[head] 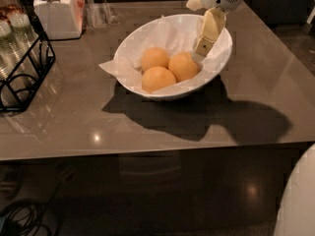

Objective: Pick orange from white bowl

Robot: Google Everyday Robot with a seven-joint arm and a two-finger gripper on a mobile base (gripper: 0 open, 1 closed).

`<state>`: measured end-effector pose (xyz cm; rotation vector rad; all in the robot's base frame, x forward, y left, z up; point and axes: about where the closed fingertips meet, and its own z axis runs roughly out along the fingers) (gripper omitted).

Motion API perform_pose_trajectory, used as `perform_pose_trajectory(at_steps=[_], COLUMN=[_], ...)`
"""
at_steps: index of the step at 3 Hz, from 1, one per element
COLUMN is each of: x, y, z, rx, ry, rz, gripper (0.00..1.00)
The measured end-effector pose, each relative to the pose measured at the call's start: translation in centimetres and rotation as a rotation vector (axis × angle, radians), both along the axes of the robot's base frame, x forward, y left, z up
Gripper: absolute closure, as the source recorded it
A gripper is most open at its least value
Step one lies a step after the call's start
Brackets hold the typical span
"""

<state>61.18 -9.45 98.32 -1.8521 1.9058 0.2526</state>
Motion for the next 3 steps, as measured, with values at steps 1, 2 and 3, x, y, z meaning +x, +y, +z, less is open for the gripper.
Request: perform_pose_trajectory(at_steps=[1,2,3], x=[0.0,0.7,1.1], y=[0.0,0.3,0.4], z=[0.0,-1.4,-3.8], rx=[0.000,0.036,0.062], ry=[0.000,0.024,0.089], rz=[0.000,-0.007,-0.008], gripper=[0.19,0.24,0.25])
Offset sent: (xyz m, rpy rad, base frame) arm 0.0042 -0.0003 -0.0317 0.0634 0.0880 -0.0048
